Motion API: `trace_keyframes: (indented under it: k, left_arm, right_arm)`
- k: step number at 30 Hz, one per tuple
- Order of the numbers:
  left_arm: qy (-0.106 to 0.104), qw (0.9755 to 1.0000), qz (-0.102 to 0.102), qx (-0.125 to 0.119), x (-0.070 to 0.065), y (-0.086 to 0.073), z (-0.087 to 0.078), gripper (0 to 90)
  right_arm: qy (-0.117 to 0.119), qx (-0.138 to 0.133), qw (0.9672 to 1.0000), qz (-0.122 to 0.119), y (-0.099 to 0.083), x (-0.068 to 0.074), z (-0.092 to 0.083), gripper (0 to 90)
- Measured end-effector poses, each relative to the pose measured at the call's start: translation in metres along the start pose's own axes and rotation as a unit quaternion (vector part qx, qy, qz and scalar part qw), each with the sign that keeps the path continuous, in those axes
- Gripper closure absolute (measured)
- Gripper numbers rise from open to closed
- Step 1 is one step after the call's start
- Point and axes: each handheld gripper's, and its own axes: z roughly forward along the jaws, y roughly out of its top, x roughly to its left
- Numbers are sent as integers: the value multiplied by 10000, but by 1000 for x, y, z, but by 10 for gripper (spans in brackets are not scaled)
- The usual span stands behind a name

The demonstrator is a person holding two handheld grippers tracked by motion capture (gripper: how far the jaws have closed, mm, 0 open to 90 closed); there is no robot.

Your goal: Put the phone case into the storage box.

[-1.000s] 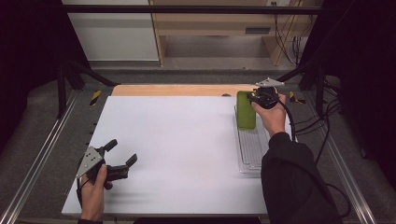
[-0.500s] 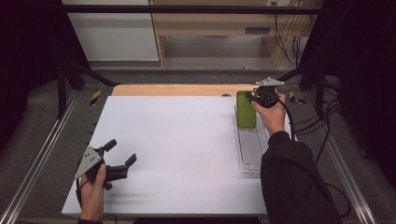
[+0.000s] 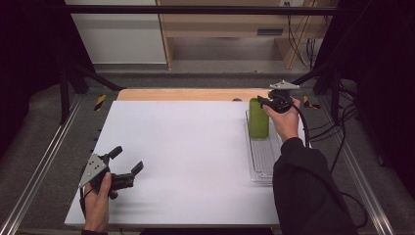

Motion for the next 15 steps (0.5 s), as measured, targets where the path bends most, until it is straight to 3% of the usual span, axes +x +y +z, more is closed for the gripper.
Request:
trace_keyframes:
  k: [5, 10, 15]
  left_arm:
    - [-4, 10000, -2, -1, 0, 0, 0, 16]
    - [-9, 10000, 7, 7, 0, 0, 1, 16]
    - [-5, 10000, 24, 21, 0, 0, 0, 16]
  right_arm:
    - [-6, 44, 9999, 105, 0, 0, -2, 421]
    - [-58, 63, 9998, 196, 2, 1, -4, 280]
    - [-84, 86, 9995, 305, 3, 1, -8, 205]
